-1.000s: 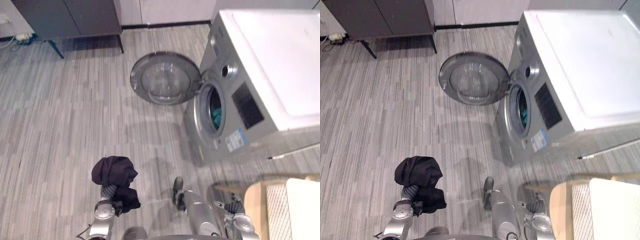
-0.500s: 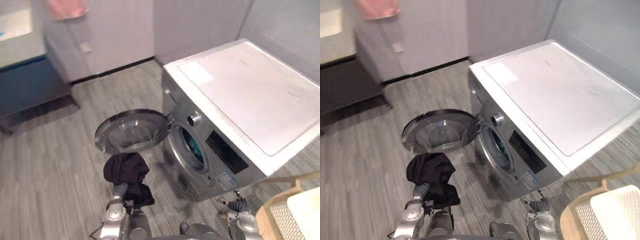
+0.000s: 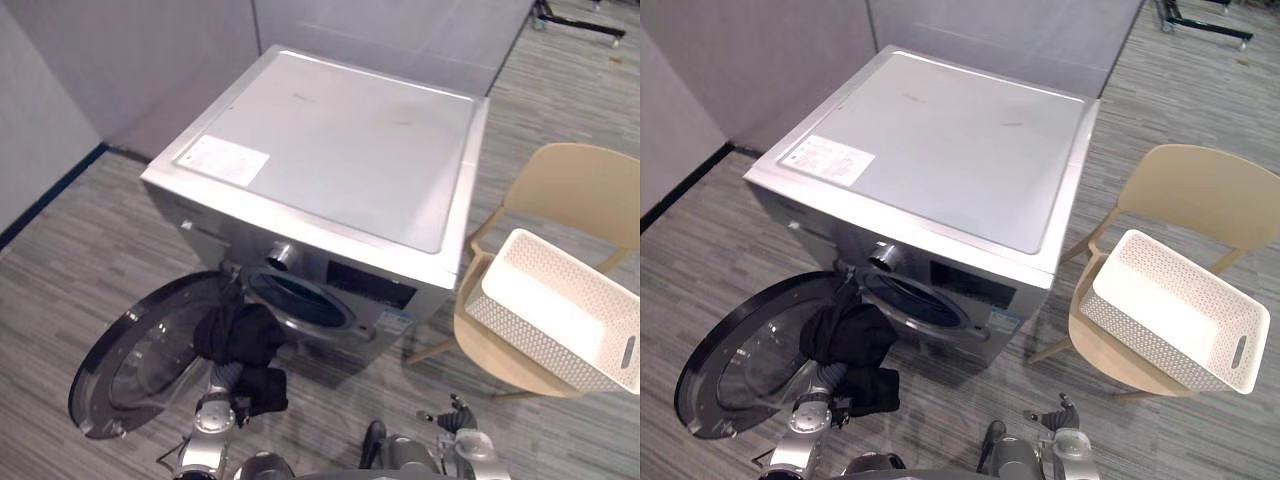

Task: Pick up the laundry basket with both hands and put the clothes into the washing machine.

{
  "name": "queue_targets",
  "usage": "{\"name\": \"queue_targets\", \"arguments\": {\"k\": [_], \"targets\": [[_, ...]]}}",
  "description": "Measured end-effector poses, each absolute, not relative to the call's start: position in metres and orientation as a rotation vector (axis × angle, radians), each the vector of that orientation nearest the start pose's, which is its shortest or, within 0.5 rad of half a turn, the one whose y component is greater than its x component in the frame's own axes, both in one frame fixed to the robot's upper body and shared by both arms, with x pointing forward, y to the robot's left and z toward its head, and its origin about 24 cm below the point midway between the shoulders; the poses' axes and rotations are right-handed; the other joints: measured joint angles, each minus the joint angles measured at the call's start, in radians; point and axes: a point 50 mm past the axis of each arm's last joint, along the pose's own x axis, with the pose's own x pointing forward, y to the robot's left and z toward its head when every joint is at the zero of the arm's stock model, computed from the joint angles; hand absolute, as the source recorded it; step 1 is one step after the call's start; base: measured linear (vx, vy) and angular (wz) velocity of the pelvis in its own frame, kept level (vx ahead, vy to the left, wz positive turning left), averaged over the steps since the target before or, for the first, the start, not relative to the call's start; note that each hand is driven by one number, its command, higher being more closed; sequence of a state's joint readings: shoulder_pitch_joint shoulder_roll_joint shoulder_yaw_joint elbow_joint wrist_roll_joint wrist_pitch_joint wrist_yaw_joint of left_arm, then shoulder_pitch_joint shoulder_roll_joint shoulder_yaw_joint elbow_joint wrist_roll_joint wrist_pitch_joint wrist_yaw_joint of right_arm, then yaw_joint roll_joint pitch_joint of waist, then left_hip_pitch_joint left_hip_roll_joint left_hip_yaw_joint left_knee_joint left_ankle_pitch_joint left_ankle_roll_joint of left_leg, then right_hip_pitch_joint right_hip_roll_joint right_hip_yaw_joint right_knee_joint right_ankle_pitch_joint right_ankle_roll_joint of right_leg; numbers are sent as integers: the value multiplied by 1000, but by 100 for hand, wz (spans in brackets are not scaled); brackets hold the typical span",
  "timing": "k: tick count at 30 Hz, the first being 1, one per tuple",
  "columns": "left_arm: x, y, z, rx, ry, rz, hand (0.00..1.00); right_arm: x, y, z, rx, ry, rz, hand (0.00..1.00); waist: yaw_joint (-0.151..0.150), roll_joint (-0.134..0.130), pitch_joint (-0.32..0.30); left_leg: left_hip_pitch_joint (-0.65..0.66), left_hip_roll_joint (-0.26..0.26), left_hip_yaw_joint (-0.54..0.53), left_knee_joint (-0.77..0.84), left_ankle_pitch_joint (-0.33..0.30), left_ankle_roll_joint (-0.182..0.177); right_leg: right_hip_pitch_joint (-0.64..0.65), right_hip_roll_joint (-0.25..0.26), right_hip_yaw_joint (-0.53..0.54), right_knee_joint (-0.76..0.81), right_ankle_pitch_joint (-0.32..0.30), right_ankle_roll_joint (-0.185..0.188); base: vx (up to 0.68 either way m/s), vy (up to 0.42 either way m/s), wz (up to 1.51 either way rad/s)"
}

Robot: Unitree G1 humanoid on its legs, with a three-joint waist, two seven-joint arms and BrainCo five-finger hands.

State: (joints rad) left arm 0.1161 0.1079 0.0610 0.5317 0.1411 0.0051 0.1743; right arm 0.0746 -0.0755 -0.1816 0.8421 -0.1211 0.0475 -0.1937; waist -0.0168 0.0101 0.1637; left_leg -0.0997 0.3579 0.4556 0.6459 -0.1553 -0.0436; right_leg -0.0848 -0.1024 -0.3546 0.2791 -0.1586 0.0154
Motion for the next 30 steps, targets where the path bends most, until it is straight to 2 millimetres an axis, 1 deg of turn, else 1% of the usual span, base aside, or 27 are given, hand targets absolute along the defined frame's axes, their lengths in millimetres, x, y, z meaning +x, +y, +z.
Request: {"name": "queue_targets", "arguments": {"k": [1,2,3,4,5,6,7,8,9,10,11,12,13,14,15,16,18,19,20,21,23,24,26,27,28,29,30], "targets": [[173,208,-93,272,642,237,100,130,-220,-137,-188,955,-362,0,9,-19,12,-65,14,-81,119,17,20,16,1,23,1,-11,-7,89,-8,-48],[172,204,-94,264,647,231,100,134,-221,-135,-179,943,-373,0,24,-20,13,-119,5,-163,176,-37,1,22,-3,43,10,-25,-11,89,-8,-54],[172,203,-95,263,647,225,100,132,-225,-135,-184,944,-389,0,30,-22,14,-137,2,-181,169,-57,-6,22,-3,53,15,-30,-11,86,3,-43],[172,202,-95,262,649,222,100,133,-228,-134,-173,939,-413,0,32,-24,16,-154,-9,-211,113,-67,-4,28,-3,59,18,-33,-9,88,32,-28],[172,202,-95,261,652,222,100,135,-230,-133,-161,934,-433,0,33,-23,16,-149,-18,-231,23,-65,-6,31,-4,61,22,-34,-6,134,85,-26],[171,202,-96,261,658,222,100,137,-233,-132,-157,927,-449,0,33,-18,14,-136,-45,-271,-113,-50,-23,29,-7,72,38,-45,11,118,118,-23],[170,201,-97,260,663,222,100,137,-236,-131,-157,927,-459,0,32,-6,10,-122,-58,-295,-187,-26,-43,28,-6,77,48,-51,22,121,193,-30],[168,200,-99,257,676,222,100,136,-242,-131,-168,936,-470,0,33,9,13,-98,-77,-334,-256,19,-106,27,-7,85,74,-71,51,112,231,-8],[167,203,-101,269,688,220,100,134,-238,-135,-152,956,-466,0,28,-22,13,-89,-118,-329,-265,17,-94,28,-48,85,88,-78,64,146,259,9],[168,202,-100,274,685,213,100,128,-236,-137,-142,975,-472,0,30,-32,13,-90,-141,-327,-264,16,-87,28,-78,82,88,-81,80,117,188,30],[168,201,-100,276,683,207,100,125,-236,-138,-142,983,-473,0,30,-35,14,-92,-157,-327,-257,10,-78,29,-94,80,94,-84,87,112,167,30],[169,199,-100,280,681,196,100,125,-236,-139,-141,985,-471,0,30,-42,13,-106,-186,-329,-229,-3,-58,27,-121,79,115,-89,98,72,176,30],[171,197,-99,288,674,181,100,127,-235,-138,-142,980,-469,0,30,-36,18,-121,-209,-330,-199,-14,-41,24,-148,78,130,-93,118,54,182,29],[173,196,-99,288,669,177,100,128,-236,-138,-143,976,-469,0,30,-29,25,-133,-220,-334,-179,-21,-31,20,-161,79,141,-94,123,13,185,21],[177,195,-97,287,658,173,100,134,-236,-136,-143,963,-466,0,29,-18,36,-150,-226,-335,-153,-28,-23,10,-171,79,158,-92,126,-36,177,18],[183,193,-93,290,635,165,100,144,-234,-133,-141,938,-458,0,32,-4,55,-179,-236,-339,-111,-38,-13,-12,-187,83,193,-91,128,-84,193,16],[191,193,-86,290,595,167,100,161,-230,-126,-145,892,-435,0,35,6,85,-213,-234,-337,-55,-64,-1,-51,-201,89,259,-94,132,-119,138,6],[199,193,-78,292,554,171,100,175,-227,-119,-154,845,-416,0,36,3,113,-246,-231,-333,-5,-93,7,-94,-215,104,326,-111,149,-195,114,-4],[207,192,-71,288,516,169,100,186,-225,-113,-159,805,-404,0,37,-2,131,-289,-227,-325,50,-124,15,-146,-226,123,385,-140,157,-265,109,-13],[216,190,-63,290,471,172,100,198,-222,-106,-167,762,-391,0,42,-11,148,-346,-222,-315,116,-160,11,-203,-239,147,449,-180,164,-256,68,-16],[240,182,-43,280,376,172,100,219,-219,-90,-181,674,-395,0,55,-12,195,-465,-212,-319,246,-205,19,-328,-258,185,586,-239,169,-231,37,-4],[248,179,-35,271,342,171,100,223,-218,-86,-181,654,-400,0,57,-12,209,-506,-204,-318,287,-212,22,-367,-264,192,636,-257,171,-232,-12,24],[269,170,-8,235,225,180,100,233,-217,-76,-172,607,-409,0,57,-20,236,-653,-192,-334,401,-220,32,-504,-286,199,774,-308,170,-220,-65,35],[275,168,1,226,185,187,100,238,-216,-72,-172,584,-418,0,59,-21,245,-703,-186,-344,440,-224,31,-548,-286,201,816,-322,166,-162,-49,24],[284,165,15,219,128,198,100,246,-216,-64,-163,547,-427,0,60,-26,261,-774,-183,-357,491,-225,33,-613,-288,207,878,-339,159,-120,-39,16],[288,164,22,217,100,205,100,250,-216,-60,-162,526,-432,0,60,-29,263,-818,-183,-367,517,-226,34,-653,-290,210,911,-347,153,-147,-67,20],[297,161,38,210,38,210,100,257,-216,-50,-160,484,-445,0,61,-39,271,-910,-184,-379,576,-227,35,-743,-300,221,986,-370,147,-156,-81,21]]}}
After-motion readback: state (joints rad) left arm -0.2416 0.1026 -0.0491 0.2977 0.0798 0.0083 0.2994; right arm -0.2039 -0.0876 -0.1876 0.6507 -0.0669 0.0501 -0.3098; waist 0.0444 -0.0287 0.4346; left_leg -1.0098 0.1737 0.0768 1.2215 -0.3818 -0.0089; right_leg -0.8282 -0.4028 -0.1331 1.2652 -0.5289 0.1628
